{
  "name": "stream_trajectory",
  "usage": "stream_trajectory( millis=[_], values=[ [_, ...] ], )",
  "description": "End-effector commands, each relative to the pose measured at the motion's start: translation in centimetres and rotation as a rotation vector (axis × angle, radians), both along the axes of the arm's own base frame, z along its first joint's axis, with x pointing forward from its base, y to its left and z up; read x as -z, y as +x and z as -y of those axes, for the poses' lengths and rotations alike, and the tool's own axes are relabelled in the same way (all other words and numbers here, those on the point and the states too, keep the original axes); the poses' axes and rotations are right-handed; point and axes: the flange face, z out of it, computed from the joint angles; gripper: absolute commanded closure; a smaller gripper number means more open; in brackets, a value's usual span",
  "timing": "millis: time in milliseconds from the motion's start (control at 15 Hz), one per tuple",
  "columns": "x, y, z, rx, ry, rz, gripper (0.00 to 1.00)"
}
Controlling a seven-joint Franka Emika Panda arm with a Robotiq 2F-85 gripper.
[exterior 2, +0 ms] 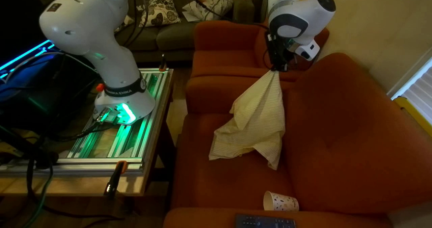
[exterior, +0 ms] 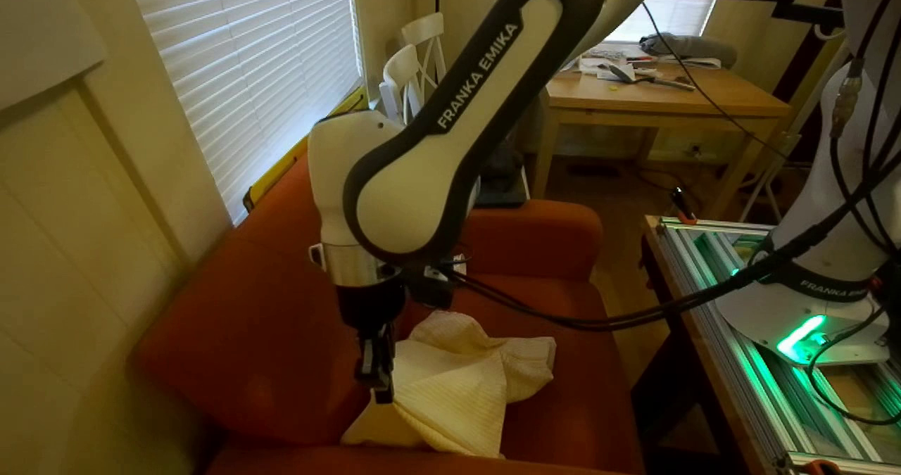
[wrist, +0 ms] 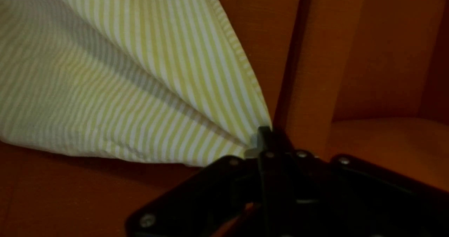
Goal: Move the yellow case to the seat, then move the towel to the top of the chair
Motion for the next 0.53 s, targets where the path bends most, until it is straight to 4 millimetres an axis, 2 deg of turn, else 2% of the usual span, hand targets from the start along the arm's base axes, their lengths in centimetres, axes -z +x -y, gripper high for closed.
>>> stream_trajectory(
  millis=[0, 467],
  values=[
    [-2.8, -0.5, -1.3, -0.037, 0.042, 0.028, 0.99],
    [-4.7, -1.1, -5.8, -0.181, 0.119, 0.073, 0.99]
  ],
)
